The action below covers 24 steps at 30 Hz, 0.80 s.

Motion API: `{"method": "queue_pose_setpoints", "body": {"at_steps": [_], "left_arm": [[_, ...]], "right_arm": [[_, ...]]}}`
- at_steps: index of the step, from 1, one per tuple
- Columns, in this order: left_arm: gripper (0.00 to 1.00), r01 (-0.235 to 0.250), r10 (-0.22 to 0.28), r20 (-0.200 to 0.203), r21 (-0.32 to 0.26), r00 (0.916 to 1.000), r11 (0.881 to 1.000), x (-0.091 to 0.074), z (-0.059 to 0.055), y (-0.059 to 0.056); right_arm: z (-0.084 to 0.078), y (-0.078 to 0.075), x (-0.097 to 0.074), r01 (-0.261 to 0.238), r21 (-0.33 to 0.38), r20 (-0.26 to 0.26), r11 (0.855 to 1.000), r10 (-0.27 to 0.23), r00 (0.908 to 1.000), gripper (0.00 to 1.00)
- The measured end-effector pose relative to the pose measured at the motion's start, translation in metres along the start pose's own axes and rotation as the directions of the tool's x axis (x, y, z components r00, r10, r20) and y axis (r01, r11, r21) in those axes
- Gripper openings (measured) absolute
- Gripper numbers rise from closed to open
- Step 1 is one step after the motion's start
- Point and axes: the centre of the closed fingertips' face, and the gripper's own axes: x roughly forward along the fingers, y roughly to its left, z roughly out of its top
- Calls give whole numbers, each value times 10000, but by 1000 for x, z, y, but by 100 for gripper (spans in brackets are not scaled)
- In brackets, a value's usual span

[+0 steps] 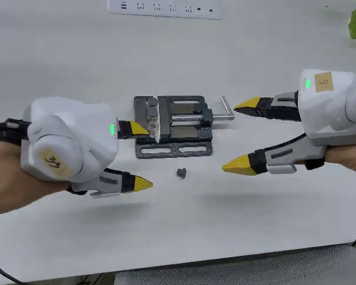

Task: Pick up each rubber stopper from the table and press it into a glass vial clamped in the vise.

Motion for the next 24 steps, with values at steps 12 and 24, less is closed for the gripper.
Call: {"method": "queue_pose_setpoints", "body": {"at_steps": [12,24], "left_arm": [[33,818,-763,-842,642,9935,9946,33,-6,-6],[19,1368,-1278,-1248,661,9839,9884,65,-14,-12]], "right_arm": [[-21,8,-8,118,303,317,9995,-127,9994,70],[-31,11,-12,179,549,620,9983,-213,9979,71]]}}
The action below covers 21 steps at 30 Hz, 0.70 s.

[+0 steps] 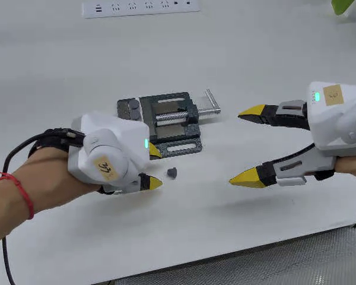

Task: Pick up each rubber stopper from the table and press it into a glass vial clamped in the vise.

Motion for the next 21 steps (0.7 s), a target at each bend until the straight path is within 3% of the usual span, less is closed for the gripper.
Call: {"method": "queue_pose_setpoints", "body": {"at_steps": [9,21], "left_arm": [[14,226,-224,-172,156,9996,9996,16,-4,2],[8,318,-309,-258,360,9992,9988,20,-3,2]], "right_arm": [[-11,-3,-10,233,192,63,9995,-234,9997,71],[-12,-4,-13,372,344,115,9987,-376,9992,70]]}}
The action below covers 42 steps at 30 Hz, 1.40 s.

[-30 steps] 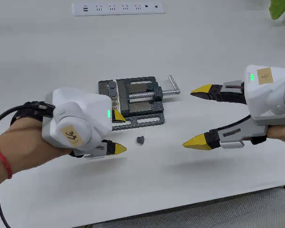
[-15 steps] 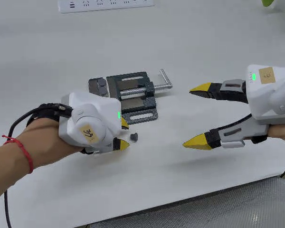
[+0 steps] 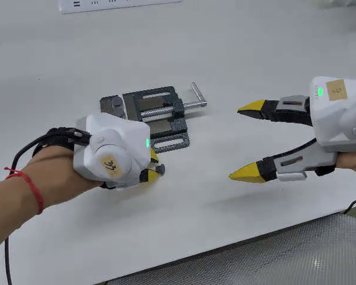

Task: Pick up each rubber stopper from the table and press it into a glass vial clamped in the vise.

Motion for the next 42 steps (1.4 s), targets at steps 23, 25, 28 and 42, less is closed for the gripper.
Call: {"method": "queue_pose_setpoints", "body": {"at_steps": [23,25,28,42], "left_arm": [[4,-134,144,208,-465,9997,9988,5,-2,-2],[4,-184,225,485,-822,9986,9964,1,4,-3],[4,-336,470,969,-1358,9942,9902,-7,14,-1],[4,-830,2251,3496,-3779,9095,9221,-81,77,10]], "right_arm": [[7,1,6,-50,57,69,10000,50,10000,67],[11,4,7,-109,43,74,9999,109,9999,66],[19,6,8,-225,94,227,9997,223,9995,65],[87,22,10,-1341,-662,634,9887,1383,9884,49]]}}
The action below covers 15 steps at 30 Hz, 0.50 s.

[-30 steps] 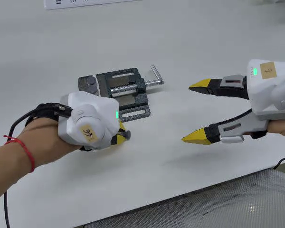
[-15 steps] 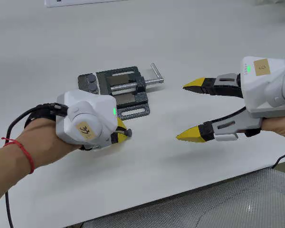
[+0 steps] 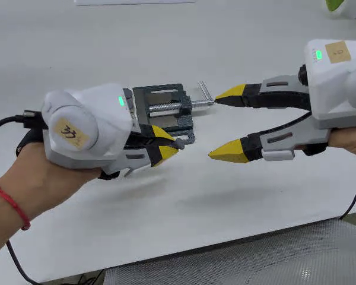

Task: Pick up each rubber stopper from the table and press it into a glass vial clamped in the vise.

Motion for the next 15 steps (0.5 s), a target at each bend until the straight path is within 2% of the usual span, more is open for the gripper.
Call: {"method": "queue_pose_setpoints", "body": {"at_steps": [7,11,15], "left_arm": [[4,-400,417,806,-228,9959,9989,-22,24,-2],[4,-598,613,1178,-161,9911,9981,-31,34,-3],[4,-757,774,1454,-172,9863,9970,-38,41,-3]], "right_arm": [[26,5,6,-688,-652,-279,9955,671,9974,41],[39,12,9,-1162,-756,-379,9903,1136,9928,34],[48,20,13,-1584,-1004,-704,9823,1517,9859,27]]}}
